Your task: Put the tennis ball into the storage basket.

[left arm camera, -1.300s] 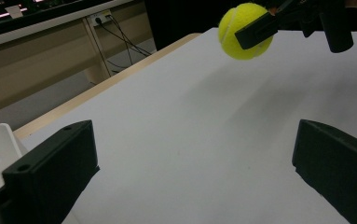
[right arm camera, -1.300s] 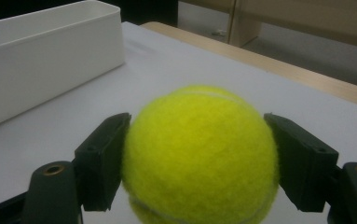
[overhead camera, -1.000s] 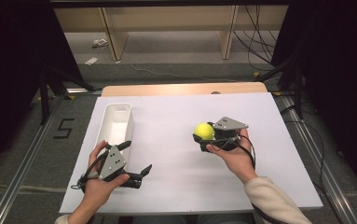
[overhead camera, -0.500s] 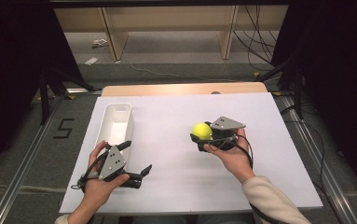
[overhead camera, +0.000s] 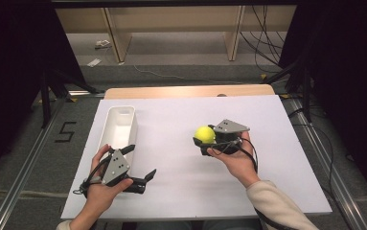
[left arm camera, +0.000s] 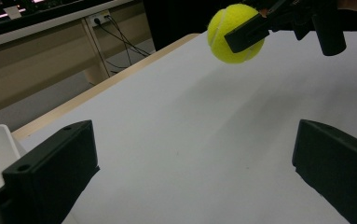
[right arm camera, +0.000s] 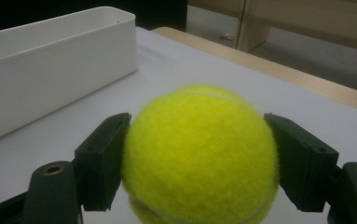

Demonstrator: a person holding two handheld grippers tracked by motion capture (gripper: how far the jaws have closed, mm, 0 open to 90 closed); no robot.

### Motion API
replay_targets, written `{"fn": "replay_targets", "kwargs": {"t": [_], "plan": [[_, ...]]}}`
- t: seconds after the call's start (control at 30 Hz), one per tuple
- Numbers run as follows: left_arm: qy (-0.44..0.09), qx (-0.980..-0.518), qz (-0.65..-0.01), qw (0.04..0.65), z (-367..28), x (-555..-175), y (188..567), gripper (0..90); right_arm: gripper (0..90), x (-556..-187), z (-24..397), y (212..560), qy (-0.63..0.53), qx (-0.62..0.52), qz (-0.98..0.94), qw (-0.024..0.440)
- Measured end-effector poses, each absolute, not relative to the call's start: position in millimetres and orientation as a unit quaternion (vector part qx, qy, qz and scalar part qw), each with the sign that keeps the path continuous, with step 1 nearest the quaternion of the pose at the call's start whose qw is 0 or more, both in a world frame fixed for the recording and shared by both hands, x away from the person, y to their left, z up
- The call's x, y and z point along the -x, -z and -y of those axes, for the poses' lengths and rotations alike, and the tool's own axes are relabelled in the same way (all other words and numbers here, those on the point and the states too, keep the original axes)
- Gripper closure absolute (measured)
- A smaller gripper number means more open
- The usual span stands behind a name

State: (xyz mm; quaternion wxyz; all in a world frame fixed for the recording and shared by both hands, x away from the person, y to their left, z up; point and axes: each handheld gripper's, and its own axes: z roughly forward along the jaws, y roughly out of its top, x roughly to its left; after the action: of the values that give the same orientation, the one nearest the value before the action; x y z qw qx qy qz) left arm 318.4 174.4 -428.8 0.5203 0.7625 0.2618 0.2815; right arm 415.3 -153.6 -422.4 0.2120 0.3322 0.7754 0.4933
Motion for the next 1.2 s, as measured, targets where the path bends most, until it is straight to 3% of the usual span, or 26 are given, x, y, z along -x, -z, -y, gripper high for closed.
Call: {"fn": "replay_targets", "kwargs": {"t": [1.2], "plan": [[-0.281,-0.763,-0.26,0.521,-174,-318,429,0.0,26.7,-417,137,421,-0.499,-0.322,-0.778,0.203]]}}
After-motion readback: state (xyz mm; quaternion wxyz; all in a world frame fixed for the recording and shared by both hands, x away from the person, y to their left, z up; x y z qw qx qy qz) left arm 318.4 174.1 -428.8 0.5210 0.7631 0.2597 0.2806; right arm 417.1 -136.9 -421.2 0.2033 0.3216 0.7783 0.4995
